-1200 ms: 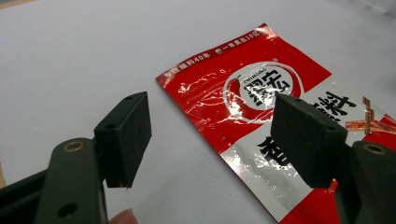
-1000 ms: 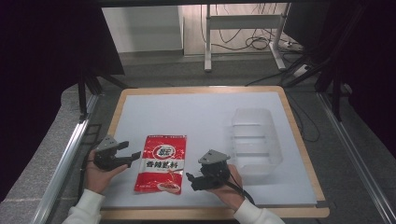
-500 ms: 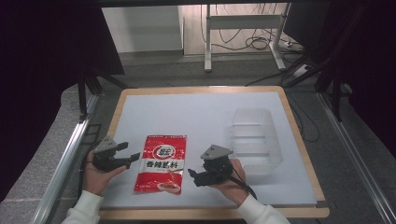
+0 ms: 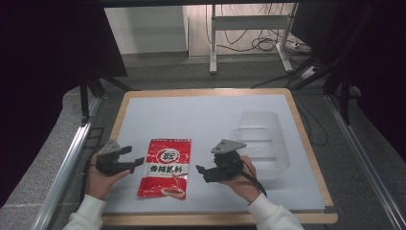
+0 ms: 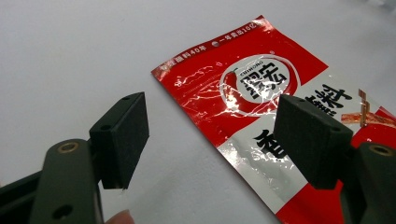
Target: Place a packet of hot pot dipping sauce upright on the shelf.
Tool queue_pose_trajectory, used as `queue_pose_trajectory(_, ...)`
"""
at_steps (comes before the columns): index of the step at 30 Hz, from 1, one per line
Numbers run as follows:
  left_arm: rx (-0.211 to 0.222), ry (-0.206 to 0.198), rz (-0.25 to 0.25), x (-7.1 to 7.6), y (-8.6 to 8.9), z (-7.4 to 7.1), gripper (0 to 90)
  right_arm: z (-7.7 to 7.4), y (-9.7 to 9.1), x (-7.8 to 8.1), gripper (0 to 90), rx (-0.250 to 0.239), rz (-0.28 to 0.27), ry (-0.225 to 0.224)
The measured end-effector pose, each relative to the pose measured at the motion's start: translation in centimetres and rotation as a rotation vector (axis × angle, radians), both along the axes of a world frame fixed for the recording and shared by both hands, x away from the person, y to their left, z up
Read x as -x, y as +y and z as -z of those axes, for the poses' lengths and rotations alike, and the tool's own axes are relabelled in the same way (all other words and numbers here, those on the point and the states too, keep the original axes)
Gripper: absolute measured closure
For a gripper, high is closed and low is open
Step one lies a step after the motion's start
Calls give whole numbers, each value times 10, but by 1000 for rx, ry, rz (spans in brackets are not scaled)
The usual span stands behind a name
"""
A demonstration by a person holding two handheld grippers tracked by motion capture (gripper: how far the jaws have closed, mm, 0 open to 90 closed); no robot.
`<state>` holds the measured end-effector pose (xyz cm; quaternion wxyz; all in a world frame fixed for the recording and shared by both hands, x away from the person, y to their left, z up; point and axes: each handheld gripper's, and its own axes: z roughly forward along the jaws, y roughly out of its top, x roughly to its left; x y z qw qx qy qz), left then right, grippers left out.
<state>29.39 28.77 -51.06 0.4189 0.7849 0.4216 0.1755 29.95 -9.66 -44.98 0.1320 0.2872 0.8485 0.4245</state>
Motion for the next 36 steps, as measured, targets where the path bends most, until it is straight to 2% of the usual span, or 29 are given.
queue_pose_trajectory(1, 0, 0, 0, 0, 0, 0, 258, 0, 0, 0, 151, 0, 0, 0)
queue_pose_trajectory(3, 3, 3, 0, 0, -1, 0, 255, -11, -1, -7, 169, -7, -9, -1)
queue_pose_trajectory(7, -1, 4, 7, 0, -2, 0, 249, -18, 1, -14, 174, 4, -21, -1)
queue_pose_trajectory(11, 10, 18, 6, 1, -3, 2, 244, -24, 5, -24, 200, 10, -37, 22)
queue_pose_trajectory(14, 9, 14, 11, 2, -5, 2, 240, -24, 9, -28, 211, 12, -55, 45)
queue_pose_trajectory(20, 1, 10, 14, 2, -5, 1, 237, -20, 21, -46, 262, 50, -83, 94)
queue_pose_trajectory(26, 5, 8, 10, 2, -4, 0, 233, -15, 30, -62, 279, 71, -82, 126)
queue_pose_trajectory(28, 9, 6, 7, 3, -3, 0, 229, -12, 36, -72, 287, 77, -81, 144)
queue_pose_trajectory(36, 10, 6, 8, 2, -3, 0, 218, -10, 47, -89, 295, 72, -95, 167)
